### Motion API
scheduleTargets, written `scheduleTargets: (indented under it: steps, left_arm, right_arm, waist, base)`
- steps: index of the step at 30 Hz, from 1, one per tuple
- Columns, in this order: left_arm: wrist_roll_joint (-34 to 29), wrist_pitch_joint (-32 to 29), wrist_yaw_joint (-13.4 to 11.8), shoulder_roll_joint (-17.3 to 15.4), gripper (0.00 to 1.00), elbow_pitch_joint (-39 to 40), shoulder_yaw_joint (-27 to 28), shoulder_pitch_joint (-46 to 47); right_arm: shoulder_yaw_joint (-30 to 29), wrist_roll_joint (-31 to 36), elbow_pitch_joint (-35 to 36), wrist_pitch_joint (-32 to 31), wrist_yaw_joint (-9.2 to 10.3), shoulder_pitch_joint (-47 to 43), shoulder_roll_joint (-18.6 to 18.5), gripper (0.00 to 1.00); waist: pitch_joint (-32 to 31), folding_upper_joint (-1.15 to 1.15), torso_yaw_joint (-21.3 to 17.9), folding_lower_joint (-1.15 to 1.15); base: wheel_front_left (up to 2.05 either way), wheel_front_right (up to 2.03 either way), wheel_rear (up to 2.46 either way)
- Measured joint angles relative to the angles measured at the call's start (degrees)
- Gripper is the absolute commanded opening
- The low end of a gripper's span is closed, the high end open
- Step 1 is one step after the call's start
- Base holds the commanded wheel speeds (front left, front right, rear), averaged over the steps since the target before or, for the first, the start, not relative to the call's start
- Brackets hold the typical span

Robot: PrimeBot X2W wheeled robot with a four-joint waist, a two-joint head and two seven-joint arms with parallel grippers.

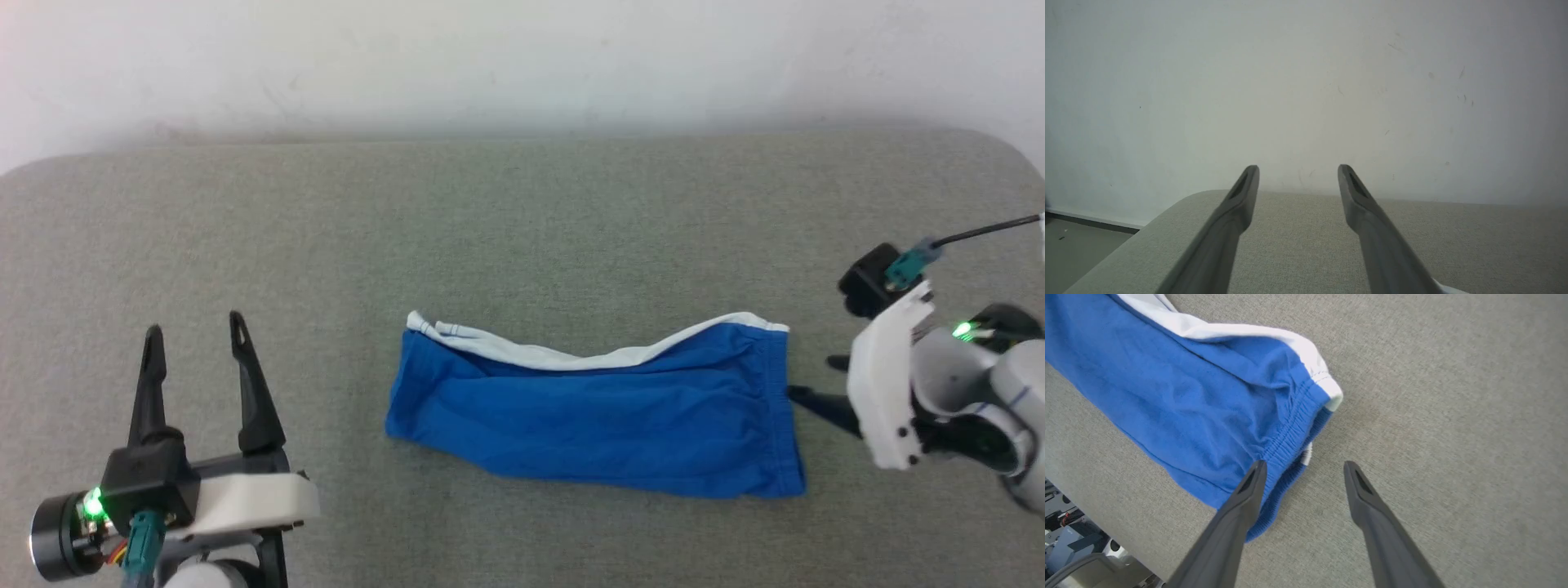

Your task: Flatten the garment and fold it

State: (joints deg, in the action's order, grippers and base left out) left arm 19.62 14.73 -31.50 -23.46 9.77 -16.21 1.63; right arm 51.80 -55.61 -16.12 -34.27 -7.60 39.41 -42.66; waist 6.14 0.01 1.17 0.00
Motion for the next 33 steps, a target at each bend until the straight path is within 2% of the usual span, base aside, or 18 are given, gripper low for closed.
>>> scheduleTargets:
  steps: [4,9,12,16,17,18,22,25,33]
  left_arm:
    - [-4.58,0.01,4.89,4.71,1.0,0.94,4.25,-2.31]
    - [-9.34,0.0,11.57,8.42,1.0,0.11,6.9,-4.0]
    - [-11.02,0.0,15.14,10.13,1.0,-0.93,7.51,-4.08]
    - [-13.05,0.0,18.44,11.81,1.0,-1.66,9.45,-4.09]
    - [-13.45,0.0,19.03,12.18,1.0,-1.77,10.11,-4.09]
    - [-13.84,0.0,19.63,12.44,1.0,-1.9,10.62,-4.09]
    - [-14.91,0.0,20.94,13.17,1.0,-2.33,12.73,-4.47]
    - [-16.12,0.0,21.46,13.79,1.0,-2.42,13.83,-5.95]
    - [-17.66,0.0,22.97,14.8,1.0,-2.71,14.56,-6.53]
  right_arm:
    - [-1.79,-0.9,-5.47,0.04,0.0,-2.3,4.98,1.0]
    - [-3.22,-0.85,-12.54,1.37,-0.01,-4.63,9.71,1.0]
    - [-3.77,-0.83,-15.16,2.37,-0.01,-4.83,11.34,1.0]
    - [-3.57,-0.21,-15.82,3.79,-0.01,-4.78,11.88,1.0]
    - [-3.38,0.02,-15.7,4.38,-0.01,-4.75,11.85,0.29]
    - [-3.23,0.12,-15.4,4.91,-0.01,-4.73,11.82,0.0]
    - [-2.33,0.12,-13.22,7.15,-0.01,-4.71,11.25,0.0]
    - [-2.63,-0.53,-10.32,8.32,-0.01,-4.69,9.1,0.0]
    - [-6.01,-2.46,-6.51,7.06,-0.01,-5.04,-2.4,0.0]
  waist:
    - [0.84,0.0,1.34,0.0]
    - [2.1,0.0,2.82,0.0]
    - [2.69,0.0,3.49,0.0]
    - [3.2,0.0,3.73,0.0]
    - [3.19,0.0,3.63,0.0]
    - [3.11,0.0,3.47,0.0]
    - [2.22,0.0,2.8,0.01]
    - [1.32,0.0,2.22,0.01]
    - [-0.41,0.0,1.25,0.01]
  base:
    - [0.0,0.0,0.0]
    - [0.0,0.0,0.0]
    - [0.0,0.0,0.0]
    - [0.0,0.0,0.0]
    - [0.0,0.0,0.0]
    - [0.0,0.0,0.0]
    - [0.0,0.0,0.0]
    - [0.0,0.0,0.0]
    - [0.0,0.0,0.0]
